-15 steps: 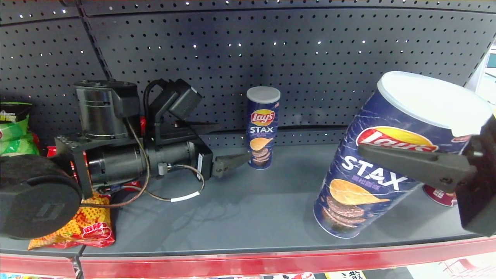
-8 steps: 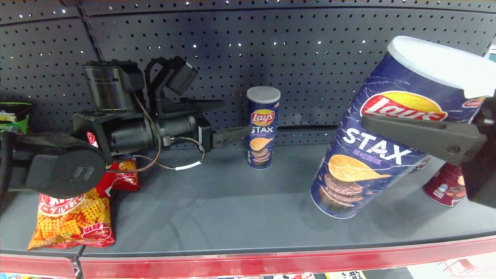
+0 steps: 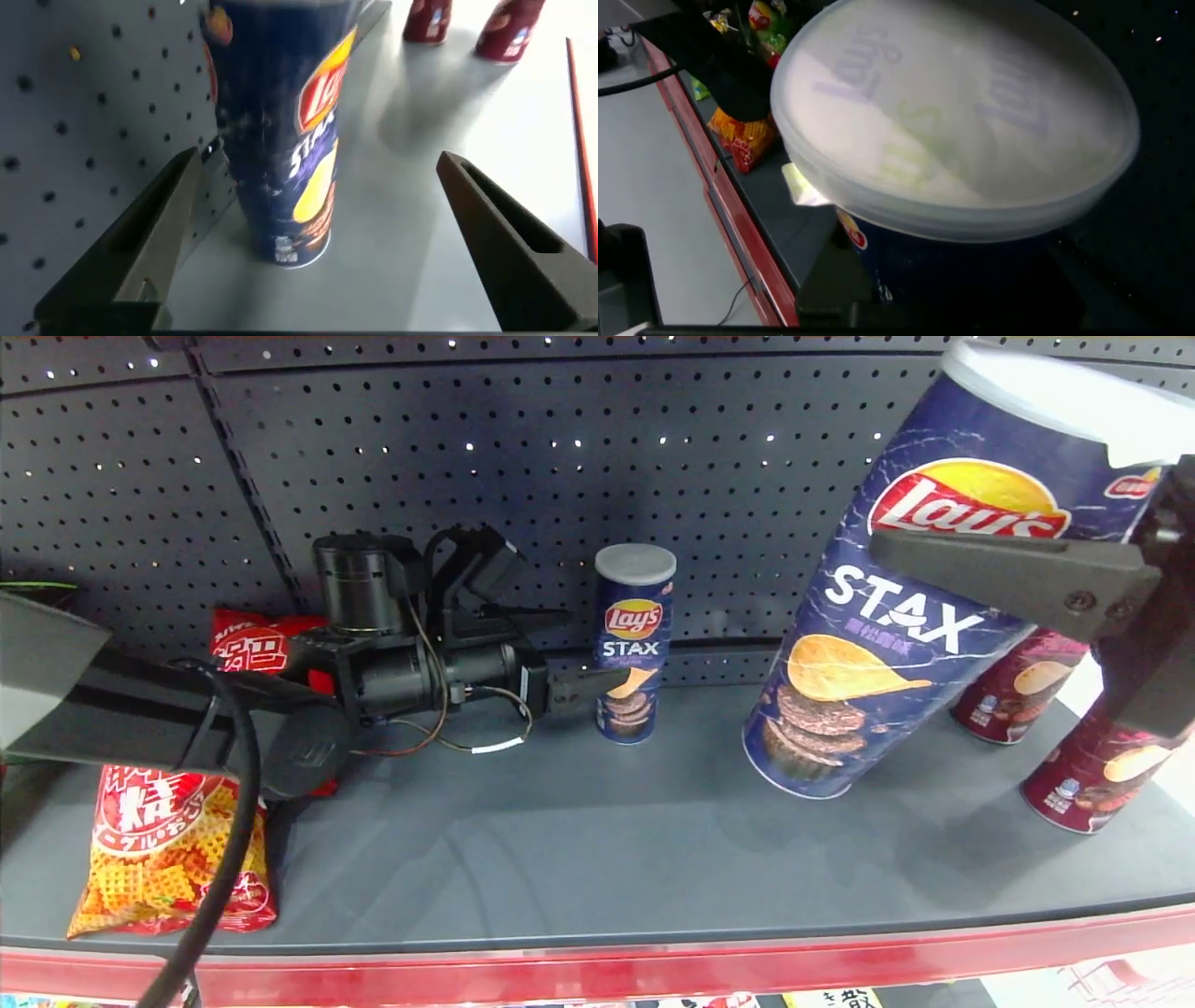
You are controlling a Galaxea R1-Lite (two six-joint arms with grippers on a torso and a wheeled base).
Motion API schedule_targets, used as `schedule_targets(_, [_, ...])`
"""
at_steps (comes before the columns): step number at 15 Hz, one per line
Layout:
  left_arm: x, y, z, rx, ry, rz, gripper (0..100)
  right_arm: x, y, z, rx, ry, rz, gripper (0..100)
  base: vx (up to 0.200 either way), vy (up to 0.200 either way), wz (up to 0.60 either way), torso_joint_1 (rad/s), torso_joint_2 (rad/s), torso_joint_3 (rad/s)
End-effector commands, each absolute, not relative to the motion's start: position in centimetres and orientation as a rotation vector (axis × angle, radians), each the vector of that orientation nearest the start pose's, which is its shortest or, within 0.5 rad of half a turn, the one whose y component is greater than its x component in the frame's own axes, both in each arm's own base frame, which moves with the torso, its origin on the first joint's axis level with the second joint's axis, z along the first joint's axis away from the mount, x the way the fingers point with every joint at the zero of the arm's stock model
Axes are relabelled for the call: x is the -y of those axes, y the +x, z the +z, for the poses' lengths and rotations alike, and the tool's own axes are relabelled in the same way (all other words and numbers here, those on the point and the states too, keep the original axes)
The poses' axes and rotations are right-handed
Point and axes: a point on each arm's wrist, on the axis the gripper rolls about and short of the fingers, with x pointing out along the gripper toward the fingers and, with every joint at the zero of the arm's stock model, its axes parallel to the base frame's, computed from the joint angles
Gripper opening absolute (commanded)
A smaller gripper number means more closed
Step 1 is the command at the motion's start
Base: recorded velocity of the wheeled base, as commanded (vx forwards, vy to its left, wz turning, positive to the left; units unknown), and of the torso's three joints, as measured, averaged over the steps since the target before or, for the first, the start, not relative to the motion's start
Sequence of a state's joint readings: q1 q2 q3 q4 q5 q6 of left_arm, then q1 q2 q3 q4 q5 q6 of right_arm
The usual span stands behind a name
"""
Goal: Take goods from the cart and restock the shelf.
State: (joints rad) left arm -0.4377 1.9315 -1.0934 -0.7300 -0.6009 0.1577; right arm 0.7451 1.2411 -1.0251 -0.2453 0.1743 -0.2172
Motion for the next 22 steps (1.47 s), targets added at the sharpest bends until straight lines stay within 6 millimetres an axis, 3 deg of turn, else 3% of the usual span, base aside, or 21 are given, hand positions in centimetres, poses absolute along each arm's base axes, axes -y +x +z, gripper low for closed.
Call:
schedule_targets(1, [17.1, 34.2, 18.1, -0.056, 0.132, -1.036, 100, -13.2, 13.7, 32.3, 0.132, -0.193, 0.913, 0, 0.0, 0.0, 0.0, 0.0, 0.0, 0.0])
schedule_targets(14, [19.2, 38.5, 15.4, -0.056, 0.13, -1.072, 100, -12.8, 13.7, 31.5, 0.106, -0.196, 0.904, 0, 0.0, 0.0, 0.0, 0.0, 0.0, 0.0])
schedule_targets(22, [20.4, 39.7, 14.7, -0.027, 0.127, -1.127, 100, -13.1, 14.0, 31.1, 0.085, -0.199, 0.906, 0, 0.0, 0.0, 0.0, 0.0, 0.0, 0.0])
